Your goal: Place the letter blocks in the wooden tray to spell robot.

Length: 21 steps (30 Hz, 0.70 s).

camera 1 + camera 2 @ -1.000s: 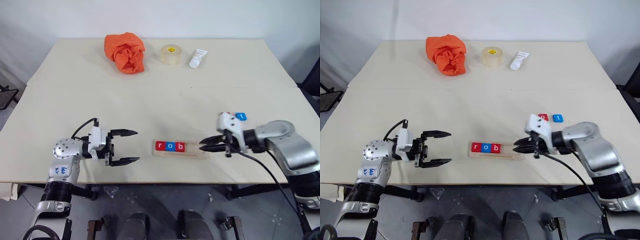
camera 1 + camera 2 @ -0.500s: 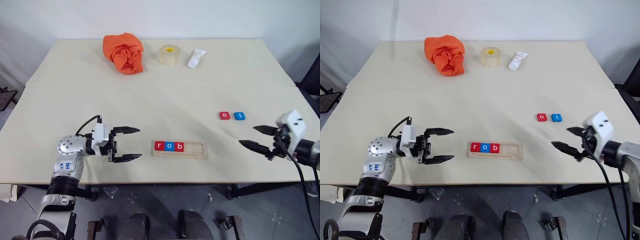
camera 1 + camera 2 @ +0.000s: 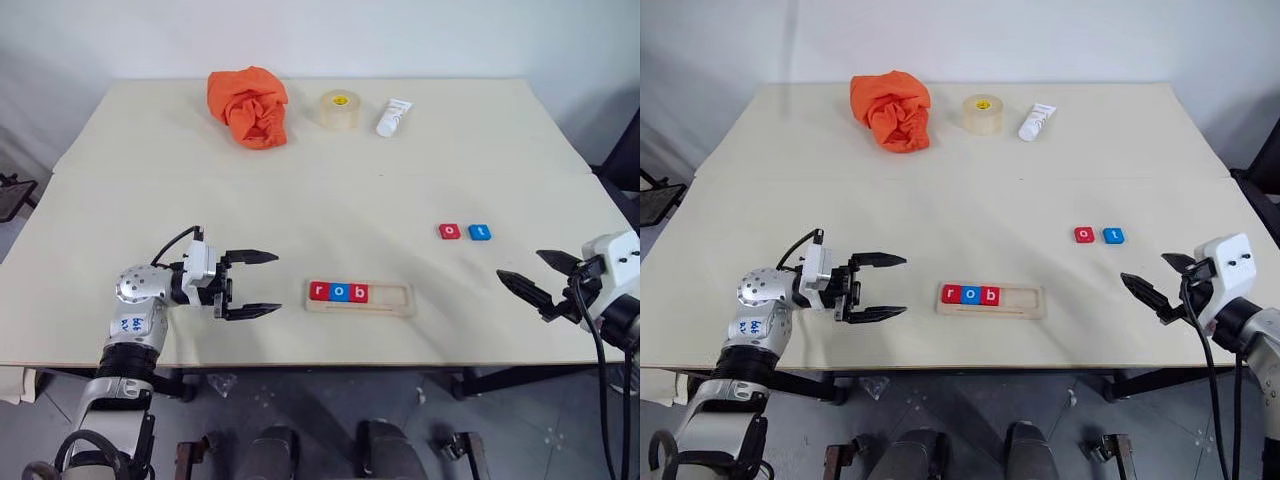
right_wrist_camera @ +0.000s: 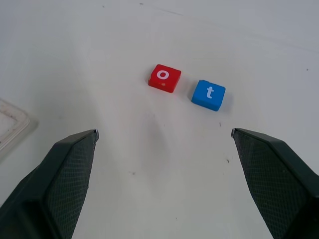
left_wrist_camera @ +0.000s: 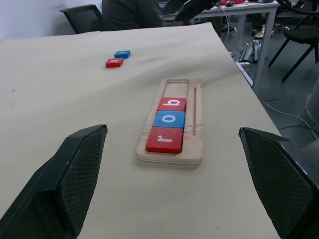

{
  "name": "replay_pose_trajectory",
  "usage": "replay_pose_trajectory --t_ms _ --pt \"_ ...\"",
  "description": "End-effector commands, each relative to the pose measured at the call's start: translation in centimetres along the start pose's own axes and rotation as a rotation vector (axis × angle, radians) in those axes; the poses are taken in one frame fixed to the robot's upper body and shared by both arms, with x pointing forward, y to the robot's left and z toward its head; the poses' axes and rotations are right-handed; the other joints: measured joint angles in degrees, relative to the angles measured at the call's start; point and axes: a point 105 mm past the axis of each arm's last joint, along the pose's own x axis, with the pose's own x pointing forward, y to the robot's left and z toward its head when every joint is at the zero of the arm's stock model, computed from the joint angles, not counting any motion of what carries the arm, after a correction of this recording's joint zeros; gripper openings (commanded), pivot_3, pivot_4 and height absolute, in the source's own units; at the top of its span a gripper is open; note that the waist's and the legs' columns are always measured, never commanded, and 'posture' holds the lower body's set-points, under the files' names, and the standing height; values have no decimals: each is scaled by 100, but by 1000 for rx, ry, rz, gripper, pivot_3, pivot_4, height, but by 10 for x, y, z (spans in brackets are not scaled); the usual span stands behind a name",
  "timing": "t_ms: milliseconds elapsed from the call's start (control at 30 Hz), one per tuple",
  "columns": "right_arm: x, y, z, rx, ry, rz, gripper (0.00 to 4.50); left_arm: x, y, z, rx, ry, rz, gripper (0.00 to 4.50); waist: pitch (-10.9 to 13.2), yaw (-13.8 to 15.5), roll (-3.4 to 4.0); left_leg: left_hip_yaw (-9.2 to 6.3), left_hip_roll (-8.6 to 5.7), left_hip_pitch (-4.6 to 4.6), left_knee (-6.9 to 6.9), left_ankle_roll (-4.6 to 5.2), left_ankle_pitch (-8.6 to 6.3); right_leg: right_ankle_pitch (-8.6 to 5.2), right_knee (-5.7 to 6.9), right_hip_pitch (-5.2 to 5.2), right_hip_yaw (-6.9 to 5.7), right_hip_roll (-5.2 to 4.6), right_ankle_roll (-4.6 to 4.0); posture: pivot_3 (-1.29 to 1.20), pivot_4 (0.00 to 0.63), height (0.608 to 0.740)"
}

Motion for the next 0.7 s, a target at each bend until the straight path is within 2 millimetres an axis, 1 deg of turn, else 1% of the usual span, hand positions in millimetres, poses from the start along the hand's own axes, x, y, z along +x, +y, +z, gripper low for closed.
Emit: replay_pose_trajectory --t_ms 33,300,433,567,667,700 --pt "-4 -2 11 -19 -27 -18 4486 -3 2 5 34 5 2 4500 0 0 0 0 0 0 0 0 0 0 0 0 0 0 0 0 150 740" --pt "-4 -2 11 -20 -9 -19 4486 -4 1 5 34 6 3 4500 0 0 0 0 1 0 0 1 0 0 1 0 0 1 0 0 150 740" --pt "0 -2 13 -17 -4 -15 4486 -4 1 6 36 6 5 4500 0 0 0 0 1 0 0 1 0 0 3 0 0 1 0 0 150 740" --pt "15 1 17 -12 7 -6 4486 -5 1 6 39 6 9 4500 0 -28 0 1 2 1 0 1 0 0 3 -1 2 1 0 0 150 740" --pt "40 1 25 -15 -2 -17 4486 -4 0 7 42 4 14 4500 0 -42 0 5 6 6 1 -1 1 0 5 -1 6 2 0 0 150 740" --pt "46 1 27 -13 -5 -23 4486 -4 0 7 42 3 15 4500 0 -41 0 8 6 7 1 -2 2 0 6 -2 9 1 0 0 150 740"
